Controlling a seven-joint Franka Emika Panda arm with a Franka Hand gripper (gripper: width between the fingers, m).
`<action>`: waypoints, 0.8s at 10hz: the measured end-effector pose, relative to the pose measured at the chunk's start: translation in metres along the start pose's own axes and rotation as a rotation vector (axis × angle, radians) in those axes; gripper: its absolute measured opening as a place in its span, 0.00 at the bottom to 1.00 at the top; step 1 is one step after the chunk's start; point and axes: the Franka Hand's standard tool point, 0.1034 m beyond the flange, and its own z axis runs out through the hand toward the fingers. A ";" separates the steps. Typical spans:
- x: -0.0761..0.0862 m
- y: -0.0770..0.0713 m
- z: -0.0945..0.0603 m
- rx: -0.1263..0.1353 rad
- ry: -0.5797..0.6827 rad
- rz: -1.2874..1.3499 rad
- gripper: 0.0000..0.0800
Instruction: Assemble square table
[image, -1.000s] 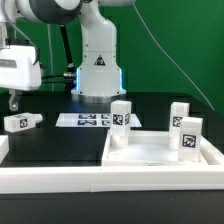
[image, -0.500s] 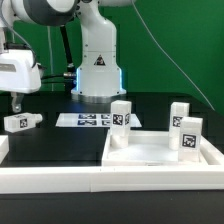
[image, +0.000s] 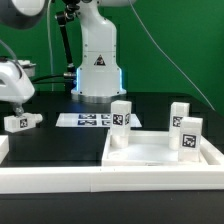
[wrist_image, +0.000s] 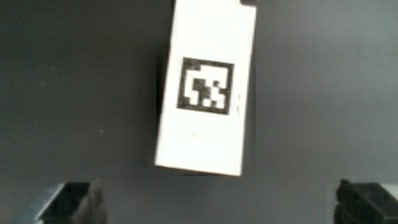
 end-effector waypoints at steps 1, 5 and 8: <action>-0.003 0.001 0.002 0.006 -0.075 0.003 0.81; -0.005 0.006 0.010 0.005 -0.315 0.020 0.81; -0.009 0.007 0.021 -0.011 -0.442 0.028 0.81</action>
Offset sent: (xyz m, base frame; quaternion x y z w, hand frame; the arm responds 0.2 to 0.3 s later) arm -0.0008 0.0035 -0.0032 -0.0041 -0.1855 -0.0065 0.9826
